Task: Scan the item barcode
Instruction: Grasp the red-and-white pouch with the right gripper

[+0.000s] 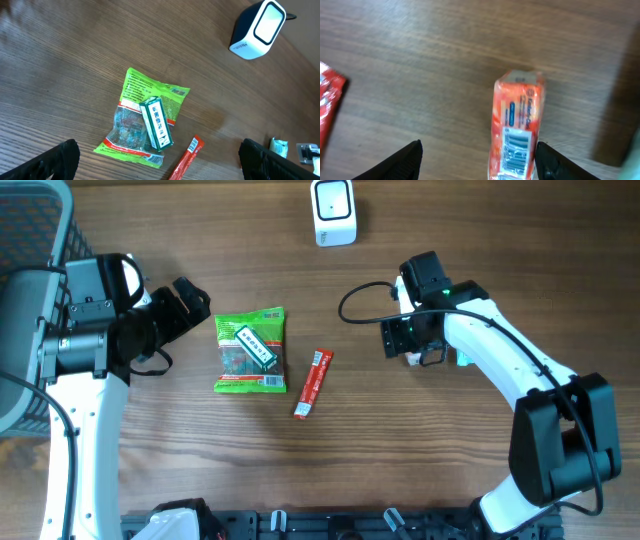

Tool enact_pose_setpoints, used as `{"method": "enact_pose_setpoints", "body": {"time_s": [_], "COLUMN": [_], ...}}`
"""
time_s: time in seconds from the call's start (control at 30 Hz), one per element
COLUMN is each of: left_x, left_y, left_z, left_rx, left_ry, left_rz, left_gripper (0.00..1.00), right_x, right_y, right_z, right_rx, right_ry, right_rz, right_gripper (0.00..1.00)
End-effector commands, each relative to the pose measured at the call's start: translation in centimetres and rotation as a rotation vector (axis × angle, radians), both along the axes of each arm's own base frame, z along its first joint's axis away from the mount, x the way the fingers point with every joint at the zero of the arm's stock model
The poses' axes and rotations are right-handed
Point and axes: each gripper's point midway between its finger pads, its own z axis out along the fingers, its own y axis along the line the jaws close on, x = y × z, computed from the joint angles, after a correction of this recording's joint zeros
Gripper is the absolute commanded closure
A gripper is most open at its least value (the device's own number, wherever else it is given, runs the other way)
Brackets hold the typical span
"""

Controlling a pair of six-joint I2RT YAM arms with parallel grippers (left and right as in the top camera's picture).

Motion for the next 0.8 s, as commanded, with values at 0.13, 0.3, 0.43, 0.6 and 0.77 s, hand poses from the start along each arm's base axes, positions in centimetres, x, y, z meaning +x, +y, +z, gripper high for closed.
{"method": "enact_pose_setpoints", "body": {"time_s": [0.13,0.3,0.43,0.6,0.77], "left_x": [0.3,0.3,0.3,0.3,0.3], "left_y": [0.3,0.3,0.3,0.3,0.3], "left_z": [0.4,0.4,0.4,0.4,0.4], "left_rx": [0.011,0.011,0.011,0.011,0.011], "left_ry": [-0.013,-0.013,-0.013,-0.013,-0.013], "left_rz": [0.002,0.002,0.002,0.002,0.002], "left_gripper": [0.0,0.0,0.0,0.0,0.0], "right_x": [-1.7,-1.1,0.3,1.4,1.5], "right_y": [2.8,3.0,3.1,2.7,1.5], "right_z": [0.3,1.0,3.9,5.3,4.0], "right_rx": [0.166,0.159,0.169,0.236,0.307], "right_ry": [0.073,0.033,-0.012,-0.025,0.011], "right_rz": [0.051,0.143,0.142,0.122,0.096], "right_gripper": [0.27,0.33,0.37,0.31,0.36]}}
